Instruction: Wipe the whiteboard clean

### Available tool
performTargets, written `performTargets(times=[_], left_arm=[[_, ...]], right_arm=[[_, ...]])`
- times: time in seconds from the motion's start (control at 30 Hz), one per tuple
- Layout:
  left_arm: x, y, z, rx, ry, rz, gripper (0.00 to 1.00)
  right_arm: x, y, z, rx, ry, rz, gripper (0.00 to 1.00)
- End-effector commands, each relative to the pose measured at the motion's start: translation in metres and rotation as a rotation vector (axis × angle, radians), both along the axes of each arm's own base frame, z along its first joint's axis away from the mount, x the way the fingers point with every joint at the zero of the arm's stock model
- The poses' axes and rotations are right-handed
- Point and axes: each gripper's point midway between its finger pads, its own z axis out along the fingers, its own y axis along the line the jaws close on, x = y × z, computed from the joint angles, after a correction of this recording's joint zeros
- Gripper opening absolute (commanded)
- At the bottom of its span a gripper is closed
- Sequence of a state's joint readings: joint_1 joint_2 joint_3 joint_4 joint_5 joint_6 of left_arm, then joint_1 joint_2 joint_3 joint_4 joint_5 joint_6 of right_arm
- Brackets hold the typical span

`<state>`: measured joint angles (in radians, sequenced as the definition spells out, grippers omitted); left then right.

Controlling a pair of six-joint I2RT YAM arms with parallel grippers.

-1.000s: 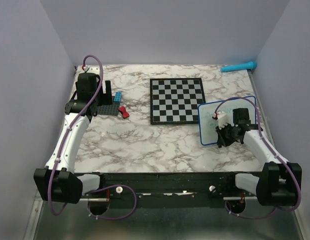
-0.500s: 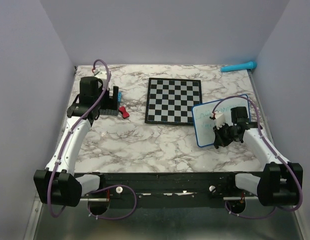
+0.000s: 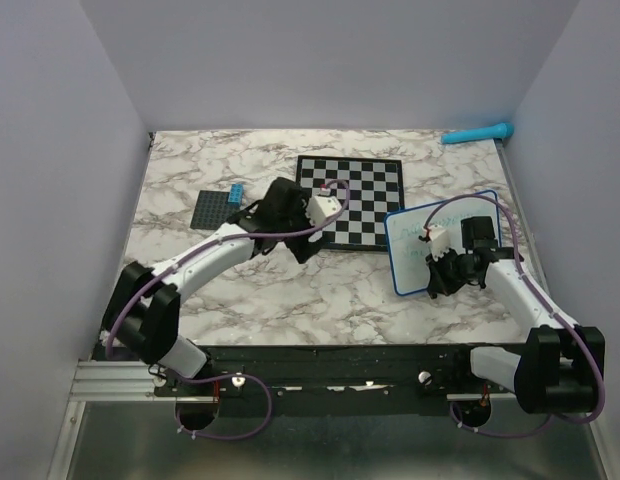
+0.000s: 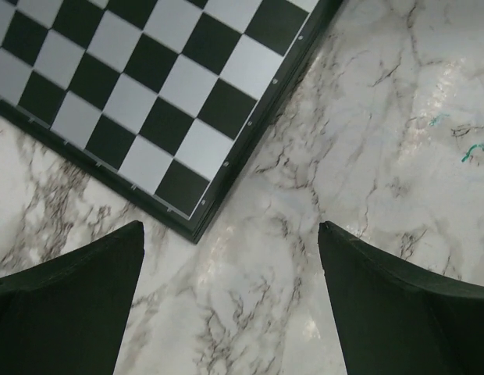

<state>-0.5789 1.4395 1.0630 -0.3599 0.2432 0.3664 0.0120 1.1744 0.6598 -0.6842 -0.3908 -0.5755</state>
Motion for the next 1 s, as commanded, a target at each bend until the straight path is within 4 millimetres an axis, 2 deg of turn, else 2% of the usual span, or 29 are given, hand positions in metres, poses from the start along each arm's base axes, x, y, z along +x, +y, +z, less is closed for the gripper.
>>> performTargets(times=[0.0,0.03,0.1,0.13,0.17,0.27,0.5,0.67,0.8,0.97], left_arm=[[0.023,-0.054,-0.001,-0.023,-0.095,-0.112,0.99],[0.022,-0.066,-0.017,-0.006,-0.072,-0.132,0.99],[0.034,-0.082,-0.015,-0.008,-0.103,-0.135,0.99],[0.033,-0.092,-0.029,0.011,-0.086,-0.153,0.99],[0.039,-0.098,-0.027,0.015,-0.117,-0.153,0.99],[0.044,-0.116,-0.039,0.050,-0.168,-0.194,0.99],[0.058,-0.130,-0.065,0.141,-0.215,-0.215,0.99],[0.071,-0.136,-0.080,0.176,-0.208,-0.204,0.99],[0.083,-0.142,-0.084,0.178,-0.210,-0.177,0.99],[0.106,-0.147,-0.082,0.147,-0.211,-0.131,0.99]], right_arm=[[0.006,-0.001,0.003,-0.009,-0.064,0.034,0.01],[0.006,-0.002,0.003,-0.011,-0.066,0.033,0.01],[0.004,-0.004,0.002,-0.021,-0.064,0.033,0.01],[0.003,-0.005,0.001,-0.025,-0.062,0.033,0.01],[0.002,-0.005,0.000,-0.026,-0.059,0.037,0.01],[-0.003,-0.004,0.000,-0.025,-0.049,0.050,0.01],[-0.006,-0.007,0.005,-0.014,-0.051,0.043,0.01],[-0.012,-0.010,-0.002,-0.031,-0.044,0.068,0.01],[-0.015,-0.009,-0.004,-0.027,-0.036,0.081,0.01],[-0.018,-0.011,-0.010,-0.038,-0.015,0.087,0.01]])
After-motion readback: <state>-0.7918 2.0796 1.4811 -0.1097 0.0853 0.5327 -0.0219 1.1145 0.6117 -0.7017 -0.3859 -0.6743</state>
